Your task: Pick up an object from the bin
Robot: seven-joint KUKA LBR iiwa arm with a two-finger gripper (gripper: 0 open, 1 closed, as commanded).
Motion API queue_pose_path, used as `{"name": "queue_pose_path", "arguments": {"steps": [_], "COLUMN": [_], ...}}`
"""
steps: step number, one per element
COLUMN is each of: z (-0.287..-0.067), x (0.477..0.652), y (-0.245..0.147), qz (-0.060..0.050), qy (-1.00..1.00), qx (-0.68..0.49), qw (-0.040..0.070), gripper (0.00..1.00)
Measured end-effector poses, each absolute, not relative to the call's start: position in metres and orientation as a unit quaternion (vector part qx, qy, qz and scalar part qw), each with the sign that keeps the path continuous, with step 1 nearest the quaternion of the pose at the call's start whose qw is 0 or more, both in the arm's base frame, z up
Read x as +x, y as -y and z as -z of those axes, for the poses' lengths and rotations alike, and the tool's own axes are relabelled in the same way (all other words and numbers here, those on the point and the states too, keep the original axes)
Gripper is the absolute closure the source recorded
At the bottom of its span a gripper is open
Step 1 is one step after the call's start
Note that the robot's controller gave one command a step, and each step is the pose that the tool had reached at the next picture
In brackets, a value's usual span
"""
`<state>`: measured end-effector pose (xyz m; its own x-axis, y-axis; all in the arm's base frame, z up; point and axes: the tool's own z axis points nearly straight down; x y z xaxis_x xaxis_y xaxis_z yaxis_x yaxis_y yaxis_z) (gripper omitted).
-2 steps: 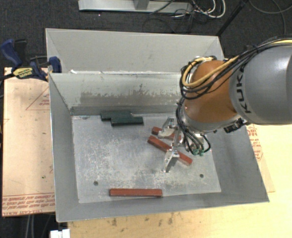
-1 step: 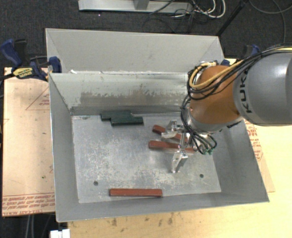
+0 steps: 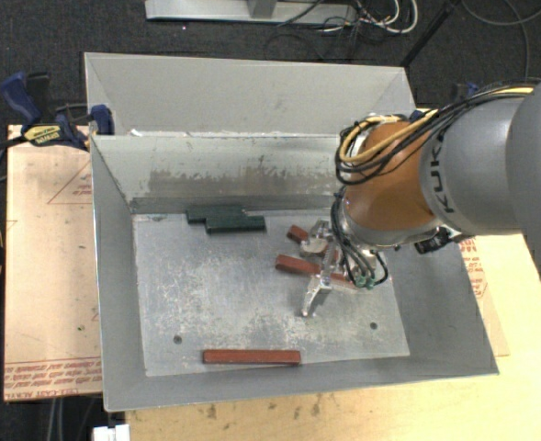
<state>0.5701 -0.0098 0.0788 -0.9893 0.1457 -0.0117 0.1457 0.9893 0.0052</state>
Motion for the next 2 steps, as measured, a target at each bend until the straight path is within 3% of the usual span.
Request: {"name": "queue_pose_path", "arguments": {"steps": [1,2], "z": [-0.078,-0.0823], "x": [0.5741,0.5743], "y": [0.0035,0.0089], "qz": [-0.001,-0.001], "qy": [-0.996,-0.997], "qx": [0.093,0.073], "qw": [0.007,0.008], "gripper": [0.0,1.0]}}
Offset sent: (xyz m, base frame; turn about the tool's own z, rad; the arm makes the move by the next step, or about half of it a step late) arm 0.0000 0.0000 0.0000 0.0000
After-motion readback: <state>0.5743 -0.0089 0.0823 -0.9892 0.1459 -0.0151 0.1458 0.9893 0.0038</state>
